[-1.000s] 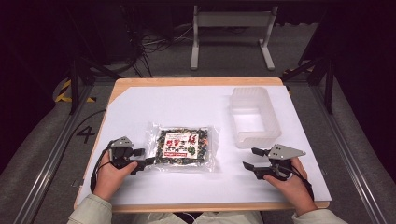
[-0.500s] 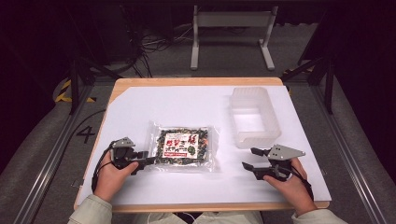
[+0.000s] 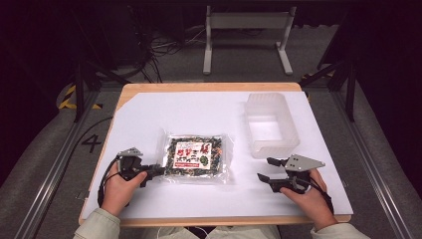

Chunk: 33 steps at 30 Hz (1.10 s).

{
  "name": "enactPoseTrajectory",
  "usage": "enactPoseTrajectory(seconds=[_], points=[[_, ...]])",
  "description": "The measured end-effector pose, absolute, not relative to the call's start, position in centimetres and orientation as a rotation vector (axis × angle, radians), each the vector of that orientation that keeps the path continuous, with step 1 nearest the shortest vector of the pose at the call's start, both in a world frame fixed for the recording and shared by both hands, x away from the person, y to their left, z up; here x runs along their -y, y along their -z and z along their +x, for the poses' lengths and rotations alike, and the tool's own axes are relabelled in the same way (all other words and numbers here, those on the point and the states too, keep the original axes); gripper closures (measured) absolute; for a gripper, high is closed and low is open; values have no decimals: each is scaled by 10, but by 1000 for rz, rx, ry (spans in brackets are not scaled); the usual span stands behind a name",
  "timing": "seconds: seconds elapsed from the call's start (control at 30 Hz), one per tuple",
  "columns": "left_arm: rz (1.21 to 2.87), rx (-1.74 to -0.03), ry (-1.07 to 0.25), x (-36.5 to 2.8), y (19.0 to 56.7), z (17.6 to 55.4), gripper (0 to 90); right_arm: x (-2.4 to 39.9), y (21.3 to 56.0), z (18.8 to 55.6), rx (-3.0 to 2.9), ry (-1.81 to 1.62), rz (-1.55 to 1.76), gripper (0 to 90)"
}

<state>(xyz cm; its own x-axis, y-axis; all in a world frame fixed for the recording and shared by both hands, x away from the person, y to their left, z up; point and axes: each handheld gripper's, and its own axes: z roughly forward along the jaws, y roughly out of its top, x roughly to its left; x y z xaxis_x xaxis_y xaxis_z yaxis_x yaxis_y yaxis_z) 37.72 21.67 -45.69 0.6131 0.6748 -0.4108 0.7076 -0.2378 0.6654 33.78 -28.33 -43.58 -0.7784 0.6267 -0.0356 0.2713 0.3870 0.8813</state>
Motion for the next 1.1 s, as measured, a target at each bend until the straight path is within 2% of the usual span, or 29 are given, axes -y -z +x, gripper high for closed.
enactPoseTrajectory(seconds=[0.23,0.5,0.8,1.1], points=[[1955,-1103,24,-215,456,376,746,282,436,337,-2295,-1348,778,316],[1946,-1118,-66,-218,452,374,837,281,435,337,-2299,-1349,769,316],[1807,-1100,-106,-227,442,370,872,280,435,336,-2305,-1345,765,329],[1751,-1034,-193,-229,426,363,889,278,429,338,-2302,-1360,760,348]])
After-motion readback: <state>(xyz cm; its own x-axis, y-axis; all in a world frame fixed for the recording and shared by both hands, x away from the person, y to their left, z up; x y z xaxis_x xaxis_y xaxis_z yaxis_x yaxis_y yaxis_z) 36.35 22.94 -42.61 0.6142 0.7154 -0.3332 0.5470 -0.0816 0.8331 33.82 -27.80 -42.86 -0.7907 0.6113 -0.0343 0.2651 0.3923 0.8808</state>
